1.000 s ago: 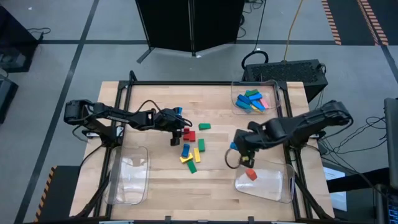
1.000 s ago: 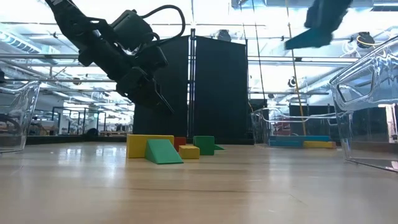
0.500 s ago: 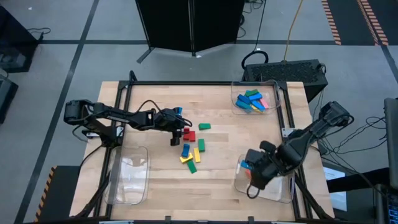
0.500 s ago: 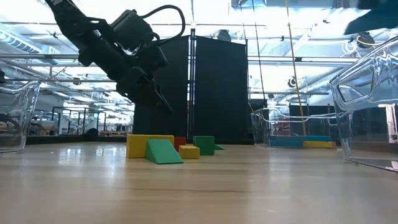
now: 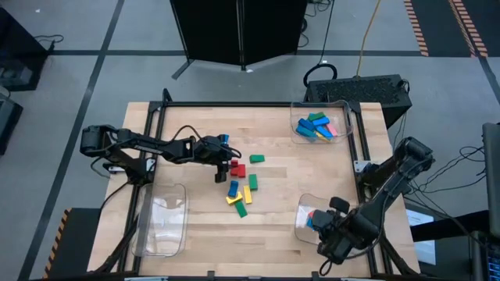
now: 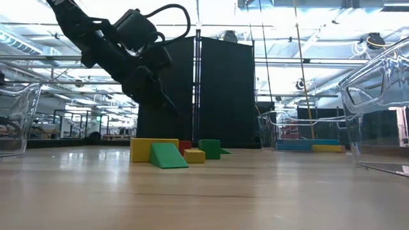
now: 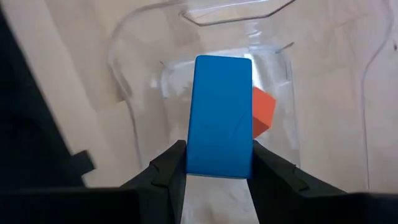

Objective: Sort blocks by size
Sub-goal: Put the blue triangle block into the bottom right transparent bin, then put the green triangle block into the bottom right transparent bin

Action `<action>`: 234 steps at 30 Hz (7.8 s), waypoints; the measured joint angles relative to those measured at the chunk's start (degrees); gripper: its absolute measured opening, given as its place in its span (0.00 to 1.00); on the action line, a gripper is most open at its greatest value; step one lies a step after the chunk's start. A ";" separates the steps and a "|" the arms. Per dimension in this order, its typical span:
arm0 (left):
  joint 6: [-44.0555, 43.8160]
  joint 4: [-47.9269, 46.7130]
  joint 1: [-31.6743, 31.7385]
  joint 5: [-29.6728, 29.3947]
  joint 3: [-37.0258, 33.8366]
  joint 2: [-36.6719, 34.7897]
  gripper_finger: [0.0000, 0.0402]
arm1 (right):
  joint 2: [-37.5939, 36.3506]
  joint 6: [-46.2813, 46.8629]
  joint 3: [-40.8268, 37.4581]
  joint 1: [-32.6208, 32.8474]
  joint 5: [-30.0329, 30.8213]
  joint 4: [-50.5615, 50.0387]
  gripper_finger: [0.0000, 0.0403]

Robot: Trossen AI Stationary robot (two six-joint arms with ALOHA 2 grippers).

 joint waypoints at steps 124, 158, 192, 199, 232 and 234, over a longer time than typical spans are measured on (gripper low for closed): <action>0.07 14.94 0.07 3.26 1.92 13.42 0.48 | 21.28 -88.11 -4.02 -62.91 -18.08 49.81 0.60; 0.09 13.77 0.09 1.41 1.92 13.38 0.48 | 22.68 -81.19 -4.13 -62.61 -22.49 49.59 0.30; -0.02 12.17 0.40 1.33 1.92 13.35 0.48 | -2.21 -69.23 -4.04 -50.12 -5.98 25.38 0.30; -1.13 12.05 0.40 1.34 1.92 13.35 0.48 | -6.79 -62.46 -4.04 -41.98 -1.06 21.02 0.30; -1.49 12.45 0.40 1.36 1.92 13.35 0.48 | -10.98 -23.18 -4.04 -12.62 6.42 5.84 0.30; -1.46 12.47 0.40 1.36 1.92 13.35 0.48 | -10.86 -21.40 -4.04 -10.96 6.45 5.84 0.30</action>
